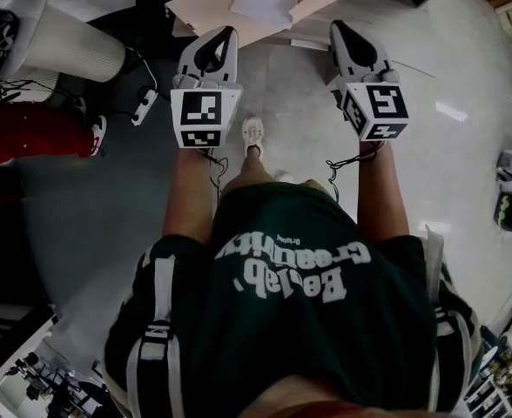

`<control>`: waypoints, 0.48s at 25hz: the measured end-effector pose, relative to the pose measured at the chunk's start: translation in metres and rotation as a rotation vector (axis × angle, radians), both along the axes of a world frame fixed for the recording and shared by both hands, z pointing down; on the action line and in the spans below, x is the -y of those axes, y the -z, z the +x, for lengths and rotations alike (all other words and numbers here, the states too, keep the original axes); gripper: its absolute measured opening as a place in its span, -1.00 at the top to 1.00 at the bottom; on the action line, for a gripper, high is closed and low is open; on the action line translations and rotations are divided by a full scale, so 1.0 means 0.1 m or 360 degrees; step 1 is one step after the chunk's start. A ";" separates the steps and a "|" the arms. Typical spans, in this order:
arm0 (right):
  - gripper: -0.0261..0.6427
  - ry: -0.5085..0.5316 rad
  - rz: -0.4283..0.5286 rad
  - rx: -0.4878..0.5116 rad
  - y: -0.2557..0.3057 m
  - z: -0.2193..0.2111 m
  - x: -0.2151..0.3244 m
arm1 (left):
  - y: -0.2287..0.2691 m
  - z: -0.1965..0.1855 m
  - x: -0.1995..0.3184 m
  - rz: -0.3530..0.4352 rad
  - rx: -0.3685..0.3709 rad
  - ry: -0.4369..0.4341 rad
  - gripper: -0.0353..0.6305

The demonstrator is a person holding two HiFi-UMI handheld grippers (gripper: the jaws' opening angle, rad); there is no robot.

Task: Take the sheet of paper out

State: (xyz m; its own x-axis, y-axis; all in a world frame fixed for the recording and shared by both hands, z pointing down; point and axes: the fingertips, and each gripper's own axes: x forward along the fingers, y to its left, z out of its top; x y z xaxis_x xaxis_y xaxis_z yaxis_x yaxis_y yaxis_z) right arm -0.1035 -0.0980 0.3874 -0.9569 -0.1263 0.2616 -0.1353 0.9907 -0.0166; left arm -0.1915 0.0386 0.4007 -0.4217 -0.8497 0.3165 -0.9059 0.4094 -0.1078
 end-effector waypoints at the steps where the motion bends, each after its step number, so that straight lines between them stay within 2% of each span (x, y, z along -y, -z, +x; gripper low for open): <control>1: 0.83 -0.0007 0.0004 0.0002 0.01 0.01 0.02 | 0.01 0.01 0.04 0.0009 0.0001 -0.0016 0.84; 6: 0.83 -0.0094 0.0018 0.0034 0.07 0.08 0.14 | 0.09 0.03 0.24 0.0039 0.0031 -0.0124 0.84; 10: 0.83 -0.0104 0.0048 0.0103 0.19 -0.08 0.32 | 0.23 -0.14 0.45 0.0065 0.0094 -0.0142 0.84; 12: 0.83 -0.0149 0.0043 0.0109 0.22 0.06 0.39 | 0.25 -0.03 0.55 0.0055 0.0094 -0.0187 0.84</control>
State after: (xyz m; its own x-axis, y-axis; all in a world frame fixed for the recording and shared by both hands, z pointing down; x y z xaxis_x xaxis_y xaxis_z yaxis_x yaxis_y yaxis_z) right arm -0.0977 -0.1375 0.3652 -0.9561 -0.2218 0.1913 -0.2264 0.9740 -0.0027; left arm -0.1948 -0.0165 0.3762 -0.3353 -0.9044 0.2639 -0.9405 0.3050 -0.1498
